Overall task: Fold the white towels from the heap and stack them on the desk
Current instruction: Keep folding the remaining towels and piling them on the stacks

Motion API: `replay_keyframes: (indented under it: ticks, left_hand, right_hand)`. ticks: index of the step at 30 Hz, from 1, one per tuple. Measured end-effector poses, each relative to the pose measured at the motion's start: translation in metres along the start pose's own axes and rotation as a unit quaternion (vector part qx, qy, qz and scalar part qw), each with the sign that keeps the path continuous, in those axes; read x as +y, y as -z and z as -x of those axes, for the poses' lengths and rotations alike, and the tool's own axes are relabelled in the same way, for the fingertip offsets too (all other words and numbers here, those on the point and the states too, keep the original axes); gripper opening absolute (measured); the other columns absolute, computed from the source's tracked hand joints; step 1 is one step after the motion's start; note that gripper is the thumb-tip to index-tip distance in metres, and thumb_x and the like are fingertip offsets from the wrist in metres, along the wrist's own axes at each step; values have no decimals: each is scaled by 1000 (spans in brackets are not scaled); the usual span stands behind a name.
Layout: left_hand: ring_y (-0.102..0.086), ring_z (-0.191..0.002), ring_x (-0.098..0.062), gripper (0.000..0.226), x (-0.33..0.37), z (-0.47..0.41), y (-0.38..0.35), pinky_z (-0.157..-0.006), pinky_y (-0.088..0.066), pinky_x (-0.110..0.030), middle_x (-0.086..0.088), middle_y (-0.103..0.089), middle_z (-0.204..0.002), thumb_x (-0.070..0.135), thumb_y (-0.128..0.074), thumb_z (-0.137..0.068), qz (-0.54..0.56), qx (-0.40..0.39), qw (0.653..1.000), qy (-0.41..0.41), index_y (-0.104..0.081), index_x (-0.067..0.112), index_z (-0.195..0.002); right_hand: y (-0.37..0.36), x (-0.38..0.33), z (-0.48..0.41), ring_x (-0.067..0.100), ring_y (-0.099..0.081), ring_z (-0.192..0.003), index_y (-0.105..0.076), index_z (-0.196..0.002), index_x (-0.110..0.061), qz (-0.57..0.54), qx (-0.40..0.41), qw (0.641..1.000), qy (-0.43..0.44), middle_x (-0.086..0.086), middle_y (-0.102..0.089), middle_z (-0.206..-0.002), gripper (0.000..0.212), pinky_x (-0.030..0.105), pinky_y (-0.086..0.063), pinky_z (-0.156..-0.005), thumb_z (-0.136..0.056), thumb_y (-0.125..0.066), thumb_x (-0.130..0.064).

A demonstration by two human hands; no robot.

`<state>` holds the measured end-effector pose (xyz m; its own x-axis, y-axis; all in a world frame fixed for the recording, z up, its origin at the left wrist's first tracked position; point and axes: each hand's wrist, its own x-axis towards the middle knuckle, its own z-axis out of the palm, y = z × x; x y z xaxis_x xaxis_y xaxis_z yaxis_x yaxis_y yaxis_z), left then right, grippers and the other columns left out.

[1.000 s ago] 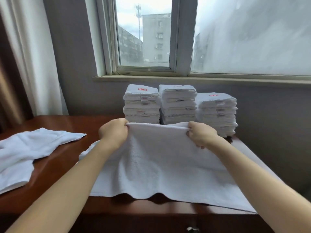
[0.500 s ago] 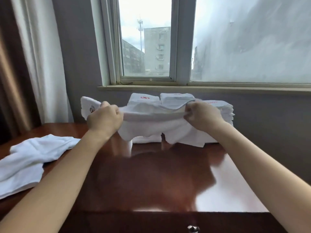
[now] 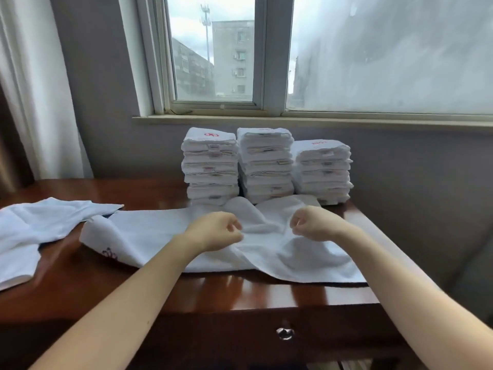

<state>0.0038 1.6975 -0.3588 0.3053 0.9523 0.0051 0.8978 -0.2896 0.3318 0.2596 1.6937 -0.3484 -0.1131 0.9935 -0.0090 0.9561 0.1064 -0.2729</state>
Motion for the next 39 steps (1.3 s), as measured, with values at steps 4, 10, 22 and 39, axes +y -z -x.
replay_keyframes:
  ticks: [4,10,22,39]
  left_hand:
    - [-51,-124,-8,42,26,-15,-31,-101,-42,-33,15,-54,-136,58,-49,-94,-1,-18,998,-61,-59,35,-127]
    - [-59,-81,-22,50,57,-34,-40,-66,-43,-30,1,-65,-87,53,-31,-101,-154,-47,986,-50,-61,15,-86]
    - [-56,-109,-16,27,85,-84,-57,-86,-47,-32,8,-61,-115,45,-50,-96,-94,91,986,-102,-61,31,-117]
    - [-56,-90,-19,39,68,-161,-58,-67,-43,-31,6,-55,-95,57,-70,-75,-131,-22,989,-72,-59,25,-95]
  right_hand:
    - [-22,28,13,25,-58,-111,-64,-115,-20,-16,17,999,-34,3,-65,-118,29,36,-47,-93,-98,-45,-33]
    - [-39,54,19,23,-59,-94,-62,-96,-23,31,75,996,-35,-3,-66,-101,29,30,-37,-68,-99,-37,-38]
    - [-28,102,-18,17,-50,-119,-59,-128,-30,-32,176,981,-73,-7,-61,-121,38,32,-44,-86,-92,-51,-25]
    - [-16,80,-106,12,-53,-123,-47,-140,-38,-44,-66,995,58,-13,-55,-137,74,31,-48,-97,-73,-59,-9]
